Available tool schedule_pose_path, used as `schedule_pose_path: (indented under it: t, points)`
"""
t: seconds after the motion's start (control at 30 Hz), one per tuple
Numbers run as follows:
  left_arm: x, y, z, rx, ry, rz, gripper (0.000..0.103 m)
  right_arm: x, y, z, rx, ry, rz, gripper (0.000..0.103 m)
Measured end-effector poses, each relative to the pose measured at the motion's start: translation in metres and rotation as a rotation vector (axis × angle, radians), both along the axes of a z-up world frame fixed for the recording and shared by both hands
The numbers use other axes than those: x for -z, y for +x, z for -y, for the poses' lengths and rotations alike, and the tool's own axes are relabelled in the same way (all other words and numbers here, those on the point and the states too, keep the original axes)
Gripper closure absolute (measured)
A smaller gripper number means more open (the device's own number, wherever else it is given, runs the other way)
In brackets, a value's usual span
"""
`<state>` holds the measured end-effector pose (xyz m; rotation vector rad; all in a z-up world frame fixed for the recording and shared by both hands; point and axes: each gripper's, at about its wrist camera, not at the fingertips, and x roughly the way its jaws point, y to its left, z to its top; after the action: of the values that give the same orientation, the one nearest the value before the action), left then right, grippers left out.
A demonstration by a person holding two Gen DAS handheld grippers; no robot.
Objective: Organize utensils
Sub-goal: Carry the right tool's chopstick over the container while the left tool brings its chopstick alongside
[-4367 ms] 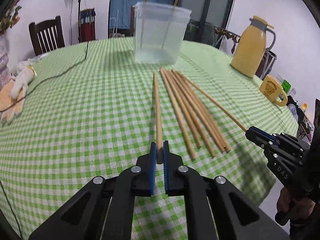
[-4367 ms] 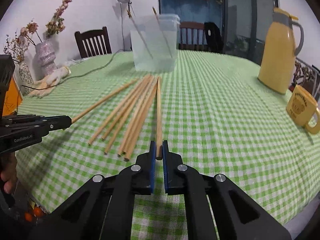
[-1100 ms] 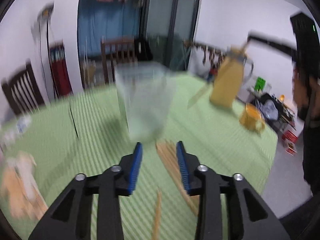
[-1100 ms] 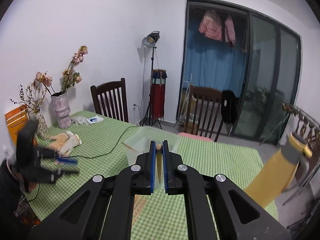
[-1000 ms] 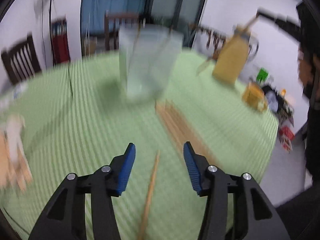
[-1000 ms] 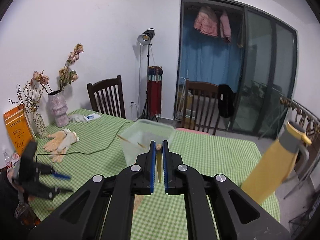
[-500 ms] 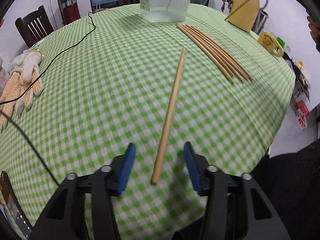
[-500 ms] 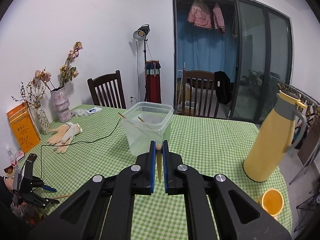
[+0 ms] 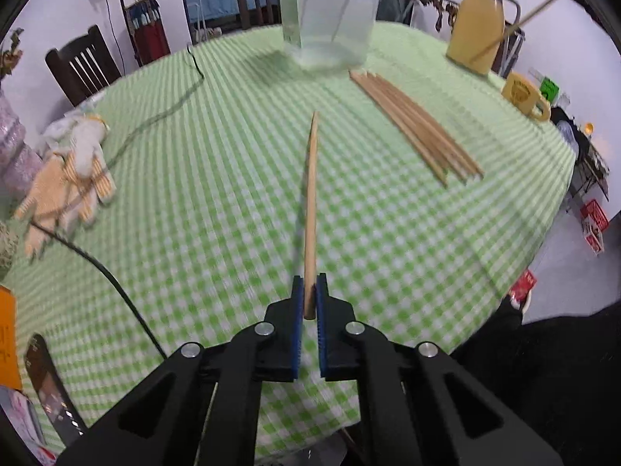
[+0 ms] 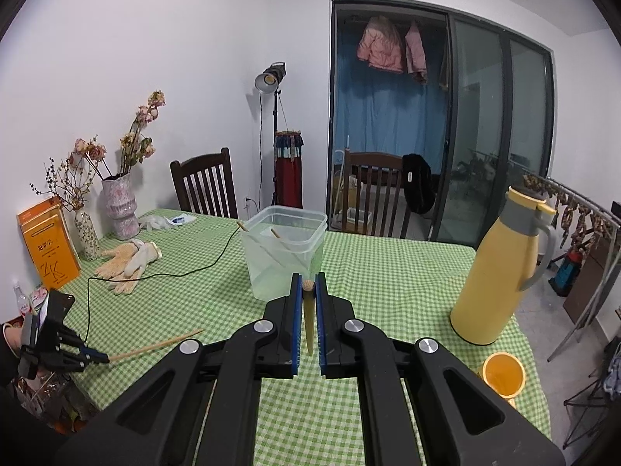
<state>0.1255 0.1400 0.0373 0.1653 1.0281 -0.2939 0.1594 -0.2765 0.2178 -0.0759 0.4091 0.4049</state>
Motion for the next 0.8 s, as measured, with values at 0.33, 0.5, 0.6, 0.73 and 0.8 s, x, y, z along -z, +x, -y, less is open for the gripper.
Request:
schedule_pose_path:
  t: [0.33,0.5,0.6,0.73,0.8]
  points:
    - [-0.092,0.036,0.025,0.073,0.01,0.147,0.1,-0.003,-0.004,-0.005,-0.031,0.007,0.023,0.096]
    - [-0.132,0.057,0.038,0.121,-0.008,0.206,0.1,-0.007,-0.005,-0.006,-0.035,0.01,0.039,0.096]
    - [-0.152,0.075,0.047,0.118,-0.007,0.252,0.1,-0.01,0.0,-0.008,-0.041,0.004,0.046,0.096]
    - [-0.185,0.097,0.064,0.138,-0.039,0.34,0.1,-0.017,0.017,-0.015,-0.054,0.009,0.061,0.096]
    - [-0.21,0.107,0.071,0.147,-0.058,0.4,0.1,-0.026,0.029,-0.019,-0.056,0.018,0.076,0.096]
